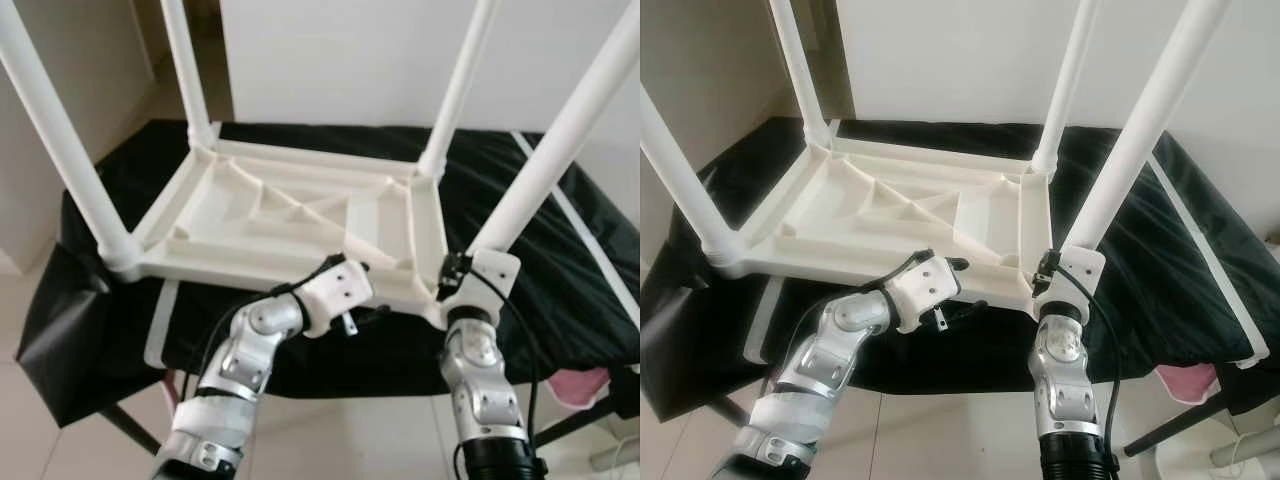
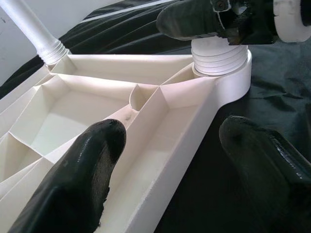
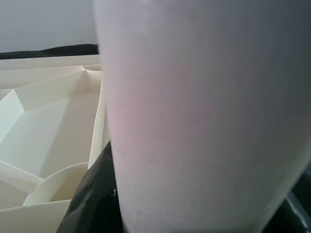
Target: Building children table
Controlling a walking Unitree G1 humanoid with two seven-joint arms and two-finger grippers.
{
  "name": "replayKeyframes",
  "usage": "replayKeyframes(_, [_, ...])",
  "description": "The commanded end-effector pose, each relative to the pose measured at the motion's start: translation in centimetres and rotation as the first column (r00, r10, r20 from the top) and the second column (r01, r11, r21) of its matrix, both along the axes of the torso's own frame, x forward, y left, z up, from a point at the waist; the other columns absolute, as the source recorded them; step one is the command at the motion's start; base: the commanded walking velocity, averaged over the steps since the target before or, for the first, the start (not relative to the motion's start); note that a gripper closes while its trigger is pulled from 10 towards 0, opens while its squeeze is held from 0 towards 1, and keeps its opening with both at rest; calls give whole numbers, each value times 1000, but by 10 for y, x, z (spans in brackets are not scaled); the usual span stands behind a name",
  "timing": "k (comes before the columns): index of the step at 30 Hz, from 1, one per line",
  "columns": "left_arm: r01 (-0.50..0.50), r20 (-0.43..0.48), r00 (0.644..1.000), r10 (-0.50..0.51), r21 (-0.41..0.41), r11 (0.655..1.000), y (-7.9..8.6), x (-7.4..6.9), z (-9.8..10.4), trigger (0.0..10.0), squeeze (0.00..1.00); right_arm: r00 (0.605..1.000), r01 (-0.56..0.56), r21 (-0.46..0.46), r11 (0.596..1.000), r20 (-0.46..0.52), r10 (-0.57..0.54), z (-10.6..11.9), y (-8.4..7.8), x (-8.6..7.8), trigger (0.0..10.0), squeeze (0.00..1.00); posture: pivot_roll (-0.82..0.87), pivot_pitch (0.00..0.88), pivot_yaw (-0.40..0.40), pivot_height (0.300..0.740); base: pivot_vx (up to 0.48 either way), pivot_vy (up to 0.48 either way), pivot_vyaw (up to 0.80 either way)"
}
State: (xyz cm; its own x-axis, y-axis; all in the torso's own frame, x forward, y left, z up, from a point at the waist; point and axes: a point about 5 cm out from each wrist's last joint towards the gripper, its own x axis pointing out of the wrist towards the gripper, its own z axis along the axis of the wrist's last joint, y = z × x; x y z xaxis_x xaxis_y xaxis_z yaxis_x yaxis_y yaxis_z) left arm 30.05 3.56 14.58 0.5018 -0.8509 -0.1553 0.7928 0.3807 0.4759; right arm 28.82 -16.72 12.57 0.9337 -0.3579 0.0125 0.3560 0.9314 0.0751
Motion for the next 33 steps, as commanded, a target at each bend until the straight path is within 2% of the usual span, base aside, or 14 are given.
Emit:
replayKeyframes(1, [-201, 65, 976, 207, -91, 975, 5, 8, 5, 10000, 0, 995, 40, 13, 999, -97, -39, -21, -6, -9, 10000, 0, -54, 0, -45, 740, 0, 0, 0])
replayKeyframes(2, [-200, 66, 976, 206, -91, 976, 5, 8, 5, 10000, 0, 996, 33, 22, 999, -81, -31, -18, -6, -9, 10000, 1000, -55, 0, -45, 740, 0, 0, 0])
replayKeyframes(5, [-198, 67, 977, 204, -92, 976, 4, 8, 5, 10000, 0, 999, 2, 55, 999, -36, 0, -13, -5, -9, 10000, 1000, -55, 0, -45, 740, 0, 0, 0])
replayKeyframes(7, [-193, 67, 978, 200, -94, 977, 3, 7, 6, 10000, 0, 999, -40, 96, 995, 35, 37, -5, -7, -10, 10000, 1000, -57, 0, -45, 740, 0, 0, 0])
replayKeyframes(10, [-191, 68, 978, 198, -95, 977, 3, 7, 6, 10000, 0, 997, -53, 99, 994, 53, 48, -4, -9, -10, 10000, 1000, -58, 0, -45, 740, 0, 0, 0])
replayKeyframes(12, [-190, 67, 978, 197, -95, 977, 2, 6, 6, 10000, 0, 996, -70, 89, 994, 65, 65, -2, -12, -12, 10000, 1000, -59, 0, -46, 740, 0, 0, 0])
replayKeyframes(15, [-185, 66, 979, 191, -94, 978, 2, 6, 6, 10000, 0, 979, -183, 35, 983, 97, 179, 1, -24, -19, 10000, 1000, -61, 0, -45, 740, 0, 0, 0])
replayKeyframes(20, [-182, 65, 980, 188, -93, 979, 2, 6, 6, 10000, 0, 967, -234, 8, 972, 101, 232, 1, -30, -21, 10000, 1000, -65, 0, -42, 740, 0, 0, 0])
replayKeyframes(23, [-175, 66, 981, 181, -90, 980, 2, 6, 6, 10000, 0, 938, -333, -34, 942, 86, 335, 0, -39, -19, 10000, 1000, -70, 0, -34, 740, 0, 0, 0])
replayKeyframes(24, [-172, 66, 982, 178, -89, 981, 2, 6, 7, 10000, 0, 920, -382, -50, 923, 77, 385, 0, -42, -18, 10000, 4, -70, 0, -34, 740, 0, 0, 0])
replayKeyframes(26, [-168, 66, 982, 174, -89, 982, 1, 6, 7, 10000, 0, 876, -473, -83, 877, 65, 479, 2, -42, -14, 10000, 0, -71, 0, -34, 740, 0, 0, 0])
replayKeyframes(28, [-168, 66, 982, 174, -89, 982, 1, 6, 7, 10000, 0, 876, -473, -83, 877, 65, 479, 2, -42, -14, 10000, 0, -71, 0, -34, 740, 0, 0, 0])
replayKeyframes(30, [-166, 65, 983, 172, -92, 982, 0, 7, 9, 10000, 0, 805, -586, -152, 796, 5, 594, 4, -41, -3, 10000, 0, -72, 0, -32, 740, 0, 0, 0])
replayKeyframes(33, [-163, 68, 983, 169, -91, 982, -1, 8, 9, 10000, 0, 778, -620, -169, 766, -9, 628, 5, -39, -1, 10000, 0, -68, 0, -34, 740, 0, 0, 0])
